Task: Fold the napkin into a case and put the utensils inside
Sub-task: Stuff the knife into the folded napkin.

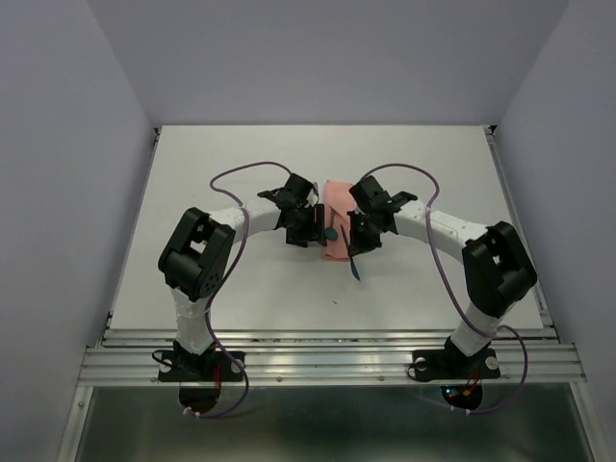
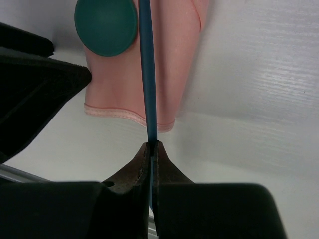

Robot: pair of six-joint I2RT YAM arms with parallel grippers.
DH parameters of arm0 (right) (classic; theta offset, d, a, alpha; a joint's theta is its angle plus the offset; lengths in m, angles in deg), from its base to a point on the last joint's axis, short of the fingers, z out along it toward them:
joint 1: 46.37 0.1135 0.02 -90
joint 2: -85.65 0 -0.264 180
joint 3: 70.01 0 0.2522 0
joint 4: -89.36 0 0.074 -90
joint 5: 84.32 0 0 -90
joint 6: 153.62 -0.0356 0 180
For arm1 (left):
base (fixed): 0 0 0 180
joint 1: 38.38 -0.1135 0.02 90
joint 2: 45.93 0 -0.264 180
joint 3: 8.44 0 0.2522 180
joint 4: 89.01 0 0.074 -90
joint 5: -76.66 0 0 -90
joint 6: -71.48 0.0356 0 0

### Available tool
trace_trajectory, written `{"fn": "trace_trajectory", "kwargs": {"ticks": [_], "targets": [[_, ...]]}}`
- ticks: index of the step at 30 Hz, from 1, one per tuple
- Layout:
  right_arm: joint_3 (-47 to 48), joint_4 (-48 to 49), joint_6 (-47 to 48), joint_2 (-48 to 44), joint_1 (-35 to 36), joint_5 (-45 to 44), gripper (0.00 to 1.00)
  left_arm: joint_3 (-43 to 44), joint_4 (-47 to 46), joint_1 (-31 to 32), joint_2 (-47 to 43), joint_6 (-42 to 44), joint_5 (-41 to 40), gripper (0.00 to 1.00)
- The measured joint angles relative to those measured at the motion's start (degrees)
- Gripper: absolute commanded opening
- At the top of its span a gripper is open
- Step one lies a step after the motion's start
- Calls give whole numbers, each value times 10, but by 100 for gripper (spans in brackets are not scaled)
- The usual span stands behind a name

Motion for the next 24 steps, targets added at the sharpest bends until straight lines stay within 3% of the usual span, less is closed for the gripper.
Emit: {"fn": "trace_trajectory", "kwargs": {"ticks": [24], "targets": [[143,-26,-44,143,0,-81,1,-41,-3,0,-32,5,-10,68]]}}
